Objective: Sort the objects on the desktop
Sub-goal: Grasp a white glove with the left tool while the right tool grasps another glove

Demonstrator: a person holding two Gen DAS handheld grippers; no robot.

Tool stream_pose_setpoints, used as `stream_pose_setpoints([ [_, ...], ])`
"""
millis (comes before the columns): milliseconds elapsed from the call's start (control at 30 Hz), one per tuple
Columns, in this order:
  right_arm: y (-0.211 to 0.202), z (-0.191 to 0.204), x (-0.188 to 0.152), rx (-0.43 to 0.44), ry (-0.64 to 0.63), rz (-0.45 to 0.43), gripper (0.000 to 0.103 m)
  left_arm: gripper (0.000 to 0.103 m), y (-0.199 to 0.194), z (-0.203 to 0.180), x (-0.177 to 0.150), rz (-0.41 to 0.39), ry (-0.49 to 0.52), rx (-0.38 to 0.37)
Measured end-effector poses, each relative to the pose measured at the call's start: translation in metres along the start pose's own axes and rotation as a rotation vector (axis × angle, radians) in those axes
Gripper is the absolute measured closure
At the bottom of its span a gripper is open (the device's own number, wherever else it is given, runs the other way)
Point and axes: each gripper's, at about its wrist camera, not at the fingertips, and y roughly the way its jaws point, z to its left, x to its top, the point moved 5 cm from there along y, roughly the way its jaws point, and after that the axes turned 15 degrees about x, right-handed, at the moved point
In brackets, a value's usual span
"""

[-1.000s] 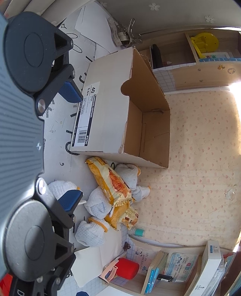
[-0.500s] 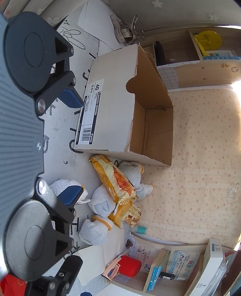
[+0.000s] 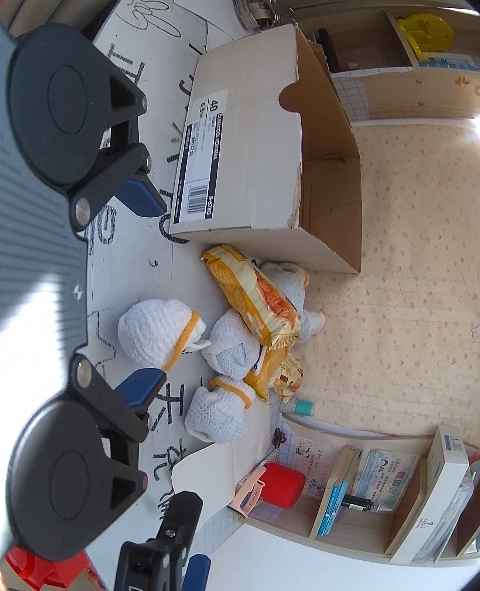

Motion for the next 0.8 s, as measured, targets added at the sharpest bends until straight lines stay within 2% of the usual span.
stream_pose_setpoints([
  [267, 0.003, -0.002, -0.001, -0.002, 0.000, 0.004, 0.002, 0.011, 0.019, -0.015, 0.003, 0.006, -0.013, -0.062],
  [567, 0.017, -0.013, -0.001, -0.012, 0.010, 0.027, 0.002, 0.014, 0.045, -0.028, -0.003, 0.047, 0.011, -0.068],
  [667, 0.026, -0.013, -0.001, -0.007, 0.001, 0.039, 0.002, 0.020, 0.053, -0.029, -0.004, 0.062, 0.005, -0.066],
  [733, 0.033, -0.012, 0.000, 0.003, -0.014, 0.043, 0.002, 0.029, 0.058, -0.029, -0.005, 0.077, 0.004, -0.066],
  [800, 0.042, -0.011, 0.003, 0.016, -0.029, 0.044, 0.002, 0.030, 0.062, -0.028, -0.007, 0.081, 0.002, -0.064],
])
